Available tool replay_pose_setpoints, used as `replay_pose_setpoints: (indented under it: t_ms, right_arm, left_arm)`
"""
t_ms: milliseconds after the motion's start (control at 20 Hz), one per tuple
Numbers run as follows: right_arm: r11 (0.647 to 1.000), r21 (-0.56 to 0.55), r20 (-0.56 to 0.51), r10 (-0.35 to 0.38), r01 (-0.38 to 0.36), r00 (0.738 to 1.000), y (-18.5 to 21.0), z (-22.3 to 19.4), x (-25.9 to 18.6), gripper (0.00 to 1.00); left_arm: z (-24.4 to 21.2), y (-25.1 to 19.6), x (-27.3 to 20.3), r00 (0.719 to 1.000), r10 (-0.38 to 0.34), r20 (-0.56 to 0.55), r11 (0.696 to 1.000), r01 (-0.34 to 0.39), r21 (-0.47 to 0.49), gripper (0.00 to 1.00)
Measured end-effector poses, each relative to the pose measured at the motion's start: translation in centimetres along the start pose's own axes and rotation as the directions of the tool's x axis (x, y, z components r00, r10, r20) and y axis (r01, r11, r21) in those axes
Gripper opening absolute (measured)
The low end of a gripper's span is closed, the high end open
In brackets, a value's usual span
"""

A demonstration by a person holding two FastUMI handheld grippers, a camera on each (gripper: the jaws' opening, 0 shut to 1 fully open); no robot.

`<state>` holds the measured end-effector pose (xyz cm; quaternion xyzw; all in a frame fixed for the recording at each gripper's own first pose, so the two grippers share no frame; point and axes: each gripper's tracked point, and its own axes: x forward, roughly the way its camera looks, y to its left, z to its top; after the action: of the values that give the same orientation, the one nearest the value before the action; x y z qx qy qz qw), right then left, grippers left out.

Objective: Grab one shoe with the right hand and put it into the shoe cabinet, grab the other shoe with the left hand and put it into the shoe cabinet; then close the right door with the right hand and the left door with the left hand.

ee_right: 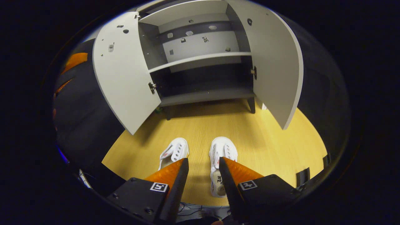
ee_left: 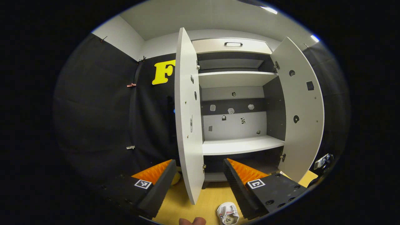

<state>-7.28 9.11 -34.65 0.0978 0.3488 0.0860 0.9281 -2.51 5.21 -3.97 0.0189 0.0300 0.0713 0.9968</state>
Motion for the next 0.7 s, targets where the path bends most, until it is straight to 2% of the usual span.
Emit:
replay_pose_setpoints:
  t_ms: [100, 350, 550, 650, 700]
  right_arm:
    - [1.0, 0.022, -0.051, -0.018, 0.019, 0.999, -0.8, -2.6, 2.1, 0.58]
    - [0.996, 0.051, -0.11, -0.06, 0.066, 0.992, -2.6, -6.0, 6.0, 0.58]
    - [0.997, 0.044, -0.07, -0.068, 0.071, 0.995, -2.3, -6.2, 9.4, 0.57]
    - [0.996, 0.019, -0.016, -0.092, 0.092, 0.996, -2.7, -5.6, 10.7, 0.39]
    - [0.994, 0.016, 0.008, -0.105, 0.105, 0.994, -2.7, -5.5, 12.2, 0.4]
  left_arm:
    - [-0.6, 0.3, -0.3, 1.0, 0.008, -0.009, 1.0, -0.008, 0.022, 0.95]
    - [-1.4, 0.4, -0.6, 1.0, 0.013, -0.024, 0.999, -0.012, 0.035, 0.94]
    - [-2.9, 0.3, -0.4, 0.998, 0.014, -0.057, 0.999, -0.012, 0.034, 0.94]
    - [-3.8, 0.3, -0.5, 0.997, 0.015, -0.076, 0.999, -0.012, 0.042, 0.94]
    - [-4.3, 0.2, -0.6, 0.996, 0.012, -0.087, 0.999, -0.008, 0.043, 0.94]
